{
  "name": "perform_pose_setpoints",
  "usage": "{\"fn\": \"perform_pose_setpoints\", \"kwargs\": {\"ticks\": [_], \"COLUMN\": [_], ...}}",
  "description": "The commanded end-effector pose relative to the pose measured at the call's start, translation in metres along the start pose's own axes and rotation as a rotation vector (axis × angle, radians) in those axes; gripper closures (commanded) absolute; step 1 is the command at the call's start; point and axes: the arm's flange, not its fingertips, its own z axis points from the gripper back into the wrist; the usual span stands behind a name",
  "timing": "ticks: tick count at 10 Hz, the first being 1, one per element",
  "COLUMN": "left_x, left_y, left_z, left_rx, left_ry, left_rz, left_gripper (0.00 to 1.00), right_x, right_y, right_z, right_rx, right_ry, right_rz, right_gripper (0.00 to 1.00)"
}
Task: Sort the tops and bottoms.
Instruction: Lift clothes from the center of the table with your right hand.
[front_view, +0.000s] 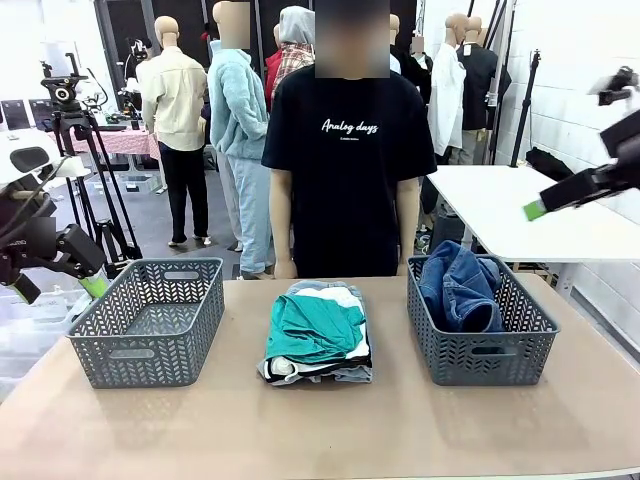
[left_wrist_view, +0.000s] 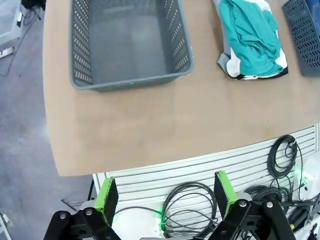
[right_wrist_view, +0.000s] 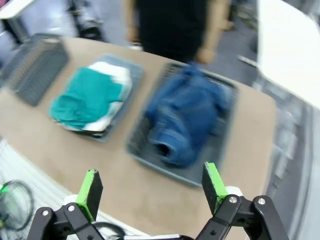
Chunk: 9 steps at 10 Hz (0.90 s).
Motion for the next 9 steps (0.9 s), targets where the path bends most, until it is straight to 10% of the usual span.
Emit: {"fn": "perform_pose_setpoints", "kwargs": {"ticks": [1,9], "left_x": [0.000,0.000], "left_y": [0.002,0.002], "left_z": [0.001,0.001], "left_rx": [0.003,0.003], "left_ry": [0.003,0.003], "left_rz": [0.018,0.018], "left_gripper": [0.00,0.00], "right_x": [0.024,0.122], "right_y": [-0.001,0.034], "right_z": [-0.042,-0.254], "right_rx": [0.307,0.397], "right_ry": [0.030,0.308], "right_rz": [0.049,0.061], "right_gripper": [0.00,0.00]}}
